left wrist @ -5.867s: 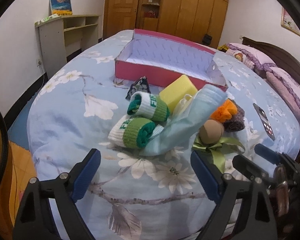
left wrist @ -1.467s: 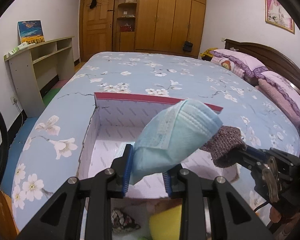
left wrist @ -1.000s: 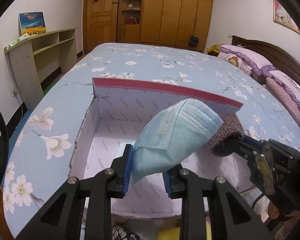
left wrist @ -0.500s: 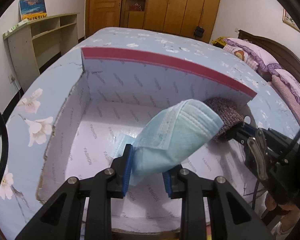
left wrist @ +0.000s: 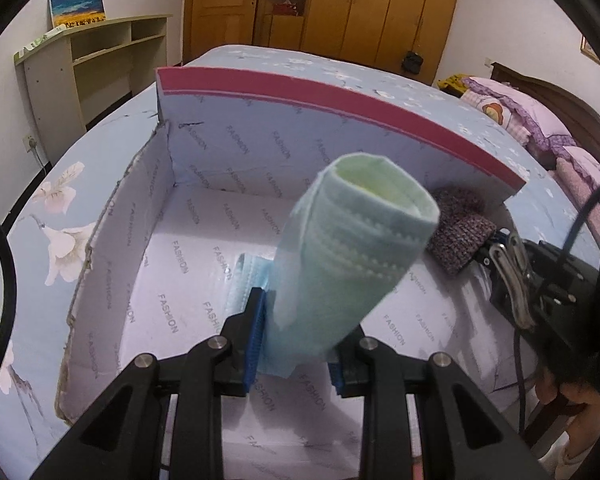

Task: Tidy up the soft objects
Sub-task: 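Lower mask and sock into the box and open both tools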

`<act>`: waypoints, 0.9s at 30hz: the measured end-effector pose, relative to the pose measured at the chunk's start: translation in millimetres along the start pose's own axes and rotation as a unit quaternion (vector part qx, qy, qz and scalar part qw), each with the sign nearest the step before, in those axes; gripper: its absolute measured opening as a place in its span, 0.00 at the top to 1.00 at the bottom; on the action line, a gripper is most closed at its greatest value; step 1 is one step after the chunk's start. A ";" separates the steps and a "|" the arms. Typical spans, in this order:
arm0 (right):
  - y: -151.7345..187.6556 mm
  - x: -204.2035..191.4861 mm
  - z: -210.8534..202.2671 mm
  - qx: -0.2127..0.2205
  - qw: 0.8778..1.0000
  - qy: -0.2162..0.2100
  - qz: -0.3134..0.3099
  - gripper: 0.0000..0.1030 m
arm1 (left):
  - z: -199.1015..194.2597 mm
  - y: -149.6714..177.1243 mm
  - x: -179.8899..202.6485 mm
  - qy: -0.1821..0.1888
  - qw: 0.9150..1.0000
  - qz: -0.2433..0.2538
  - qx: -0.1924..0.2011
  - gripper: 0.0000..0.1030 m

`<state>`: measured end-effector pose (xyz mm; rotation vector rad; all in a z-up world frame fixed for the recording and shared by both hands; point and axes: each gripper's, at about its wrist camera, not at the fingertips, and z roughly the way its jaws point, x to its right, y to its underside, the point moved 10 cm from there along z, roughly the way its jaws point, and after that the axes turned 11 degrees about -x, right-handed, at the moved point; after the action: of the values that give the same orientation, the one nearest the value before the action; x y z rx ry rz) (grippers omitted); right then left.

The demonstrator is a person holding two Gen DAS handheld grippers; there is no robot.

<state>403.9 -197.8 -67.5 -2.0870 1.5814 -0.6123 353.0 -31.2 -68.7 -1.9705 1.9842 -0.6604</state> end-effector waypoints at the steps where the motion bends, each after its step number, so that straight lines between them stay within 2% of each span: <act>1: -1.8 0.2 2.2 -0.003 1.000 0.001 -0.003 0.82 | 0.9 -1.2 2.0 -0.002 1.000 0.001 0.001 0.73; 7: -10.4 -1.4 10.0 -0.013 1.000 0.014 -0.023 0.82 | 3.3 -2.5 5.9 -0.011 1.000 0.009 0.001 0.71; 12: -6.1 -5.2 2.2 -0.009 1.000 0.003 -0.020 0.78 | -3.1 -0.1 11.3 -0.013 1.000 0.017 0.003 0.51; 14: -4.3 -7.7 -1.4 -0.008 1.000 -0.006 -0.018 0.71 | -6.4 -0.9 13.7 -0.016 1.000 0.022 0.006 0.46; 22: -1.5 -11.1 -12.2 -0.004 1.000 -0.015 -0.011 0.57 | -21.0 -1.5 18.6 -0.021 0.999 0.031 0.015 0.43; 27: -3.4 -7.8 -24.4 0.003 1.000 -0.025 0.001 0.53 | -33.6 -2.8 16.9 -0.018 0.999 0.031 0.025 0.40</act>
<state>390.2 -191.6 -46.5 -2.0788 1.5523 -0.5584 338.2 -43.5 -36.3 -1.8709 1.9810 -0.6488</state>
